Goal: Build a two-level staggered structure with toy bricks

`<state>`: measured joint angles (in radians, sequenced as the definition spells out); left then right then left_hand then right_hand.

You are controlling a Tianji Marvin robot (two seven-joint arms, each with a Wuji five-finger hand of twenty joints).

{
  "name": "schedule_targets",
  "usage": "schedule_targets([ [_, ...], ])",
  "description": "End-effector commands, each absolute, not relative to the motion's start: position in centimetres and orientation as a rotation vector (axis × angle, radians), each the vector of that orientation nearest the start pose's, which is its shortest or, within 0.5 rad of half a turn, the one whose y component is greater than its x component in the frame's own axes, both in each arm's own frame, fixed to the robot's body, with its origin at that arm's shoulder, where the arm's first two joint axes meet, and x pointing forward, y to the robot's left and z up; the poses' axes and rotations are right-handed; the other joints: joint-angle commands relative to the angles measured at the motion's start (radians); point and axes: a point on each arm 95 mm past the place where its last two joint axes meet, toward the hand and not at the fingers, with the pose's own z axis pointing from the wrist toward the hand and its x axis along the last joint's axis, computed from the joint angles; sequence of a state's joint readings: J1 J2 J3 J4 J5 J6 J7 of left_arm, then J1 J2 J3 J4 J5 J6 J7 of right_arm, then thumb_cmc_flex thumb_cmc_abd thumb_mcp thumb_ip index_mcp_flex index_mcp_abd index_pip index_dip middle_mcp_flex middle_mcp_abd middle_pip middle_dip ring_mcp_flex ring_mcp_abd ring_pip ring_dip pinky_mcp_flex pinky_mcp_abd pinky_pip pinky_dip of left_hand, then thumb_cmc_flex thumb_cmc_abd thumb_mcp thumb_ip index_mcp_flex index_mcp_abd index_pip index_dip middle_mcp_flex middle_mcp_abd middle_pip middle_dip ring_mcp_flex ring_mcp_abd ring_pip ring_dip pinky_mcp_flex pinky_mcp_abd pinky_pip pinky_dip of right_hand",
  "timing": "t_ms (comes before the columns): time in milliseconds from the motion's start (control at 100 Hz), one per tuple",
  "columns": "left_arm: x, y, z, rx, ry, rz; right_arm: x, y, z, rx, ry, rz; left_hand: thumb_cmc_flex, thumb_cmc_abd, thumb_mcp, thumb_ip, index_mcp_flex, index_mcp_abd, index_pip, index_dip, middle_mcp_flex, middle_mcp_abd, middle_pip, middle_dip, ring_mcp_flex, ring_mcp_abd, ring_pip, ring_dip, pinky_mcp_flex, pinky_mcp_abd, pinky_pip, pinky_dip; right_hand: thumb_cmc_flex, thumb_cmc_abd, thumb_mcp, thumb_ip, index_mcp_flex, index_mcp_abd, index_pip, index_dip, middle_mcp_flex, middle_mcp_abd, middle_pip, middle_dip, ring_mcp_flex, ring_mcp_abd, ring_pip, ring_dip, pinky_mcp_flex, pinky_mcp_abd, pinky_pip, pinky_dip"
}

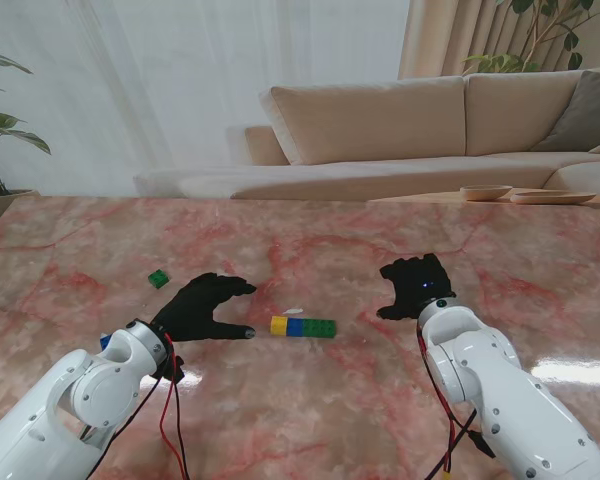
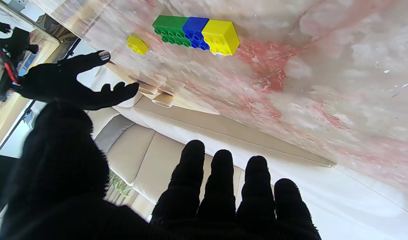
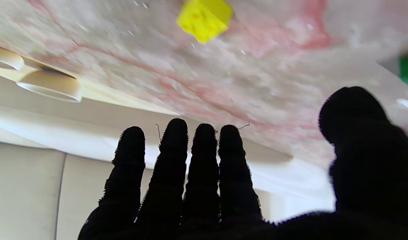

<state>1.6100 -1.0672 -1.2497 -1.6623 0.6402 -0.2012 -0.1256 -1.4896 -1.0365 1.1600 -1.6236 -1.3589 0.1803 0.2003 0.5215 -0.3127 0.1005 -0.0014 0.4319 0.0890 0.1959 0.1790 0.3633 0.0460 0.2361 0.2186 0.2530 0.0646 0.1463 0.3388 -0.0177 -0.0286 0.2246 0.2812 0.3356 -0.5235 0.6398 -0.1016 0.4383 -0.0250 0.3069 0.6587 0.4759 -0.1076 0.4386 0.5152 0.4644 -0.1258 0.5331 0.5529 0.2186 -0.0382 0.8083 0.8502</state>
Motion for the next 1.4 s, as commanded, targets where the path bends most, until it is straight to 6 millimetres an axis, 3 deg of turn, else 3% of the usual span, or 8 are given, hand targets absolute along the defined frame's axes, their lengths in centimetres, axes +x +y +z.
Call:
schedule_targets([
  [0,38.3,-0.9,-32.0,-1.451,1.569,-1.81,42.7,-3.8,-31.9,1.034,1.629,0.905,0.003,0.035,0.013,0.001,0.0,0.012,-0.019,-0.014,-0.036,-0.002,-0.022,-0.013,-0.051,-0.045,-0.036,-0.009,-0.003,-0.049,-0.041,0.013,-0.019,-0.018,0.012,0.043,-0.037,0.034,-0.023,-0.012,-0.036,0.028,-0.012,-0.014,0.005,0.013,-0.009,-0.007,-0.005,0.013,0.015,-0.012],
  [320,38.4,-0.8,-32.1,-1.452,1.572,-1.796,44.8,-6.3,-33.5,1.075,1.651,0.791,0.004,0.036,0.013,0.002,0.0,0.014,-0.019,-0.014,-0.036,-0.002,-0.021,-0.013,-0.052,-0.046,-0.037,-0.01,-0.003,-0.051,-0.049,0.01,0.004,-0.042,0.005,0.043,-0.062,0.052,-0.018,0.0,-0.065,0.035,0.038,0.008,-0.004,0.006,0.034,0.011,0.011,0.008,0.034,-0.01],
  [600,38.4,-0.6,-32.5,-1.468,1.576,-1.774,46.2,-6.9,-35.1,1.107,1.665,0.745,0.005,0.035,0.013,0.002,0.001,0.015,-0.02,-0.015,-0.037,-0.001,-0.022,-0.013,-0.053,-0.046,-0.038,-0.01,-0.004,-0.054,-0.056,0.009,0.006,-0.057,-0.016,0.036,-0.04,0.015,0.079,0.104,-0.004,0.0,0.135,0.086,0.05,-0.012,0.132,0.057,0.066,-0.006,0.136,0.001],
  [980,38.3,-0.5,-32.5,-1.475,1.581,-1.764,47.0,-6.8,-37.3,1.115,1.677,0.763,0.004,0.035,0.014,0.001,0.003,0.013,-0.019,-0.014,-0.036,0.0,-0.021,-0.013,-0.052,-0.046,-0.037,-0.01,-0.003,-0.056,-0.059,0.011,0.095,-0.05,0.0,0.025,0.165,-0.075,0.17,0.156,0.239,-0.05,0.176,0.132,0.243,-0.031,0.211,0.104,0.182,0.0,0.271,-0.003],
  [1090,38.3,-0.5,-32.5,-1.476,1.58,-1.763,47.1,-6.8,-37.7,1.093,1.664,0.792,0.003,0.037,0.014,0.001,0.001,0.015,-0.019,-0.015,-0.035,0.0,-0.021,-0.013,-0.052,-0.047,-0.036,-0.01,-0.003,-0.057,-0.061,0.011,0.117,-0.046,0.108,-0.004,0.249,-0.132,0.245,0.155,0.352,-0.078,0.184,0.151,0.332,-0.046,0.242,0.135,0.237,-0.005,0.348,-0.009],
  [1160,38.3,-0.5,-32.6,-1.475,1.582,-1.761,47.1,-6.6,-37.8,1.089,1.654,0.814,0.002,0.037,0.013,0.001,0.002,0.013,-0.019,-0.015,-0.036,0.0,-0.022,-0.013,-0.053,-0.047,-0.037,-0.01,-0.004,-0.057,-0.063,0.011,0.157,-0.065,0.143,-0.114,0.271,-0.191,0.378,0.066,0.425,-0.091,0.192,0.169,0.385,-0.052,0.275,0.158,0.267,-0.009,0.4,-0.011],
  [1210,38.3,-0.4,-32.6,-1.475,1.583,-1.761,47.1,-6.5,-37.8,1.088,1.644,0.832,0.002,0.037,0.013,0.001,0.002,0.013,-0.019,-0.015,-0.036,-0.002,-0.021,-0.013,-0.053,-0.047,-0.037,-0.01,-0.004,-0.058,-0.064,0.011,0.18,-0.082,0.17,-0.148,0.276,-0.233,0.487,0.002,0.474,-0.097,0.193,0.234,0.418,-0.055,0.299,0.172,0.287,-0.01,0.432,-0.008],
  [1390,38.3,-0.4,-32.6,-1.469,1.584,-1.764,46.3,-5.6,-37.0,1.067,1.619,0.913,0.002,0.038,0.013,0.002,0.0,0.015,-0.02,-0.015,-0.038,-0.001,-0.022,-0.013,-0.055,-0.047,-0.038,-0.011,-0.004,-0.059,-0.068,0.012,0.188,-0.099,0.218,-0.163,0.337,-0.279,0.578,-0.07,0.57,-0.098,0.181,0.277,0.485,-0.052,0.338,0.19,0.33,-0.01,0.49,-0.002],
])
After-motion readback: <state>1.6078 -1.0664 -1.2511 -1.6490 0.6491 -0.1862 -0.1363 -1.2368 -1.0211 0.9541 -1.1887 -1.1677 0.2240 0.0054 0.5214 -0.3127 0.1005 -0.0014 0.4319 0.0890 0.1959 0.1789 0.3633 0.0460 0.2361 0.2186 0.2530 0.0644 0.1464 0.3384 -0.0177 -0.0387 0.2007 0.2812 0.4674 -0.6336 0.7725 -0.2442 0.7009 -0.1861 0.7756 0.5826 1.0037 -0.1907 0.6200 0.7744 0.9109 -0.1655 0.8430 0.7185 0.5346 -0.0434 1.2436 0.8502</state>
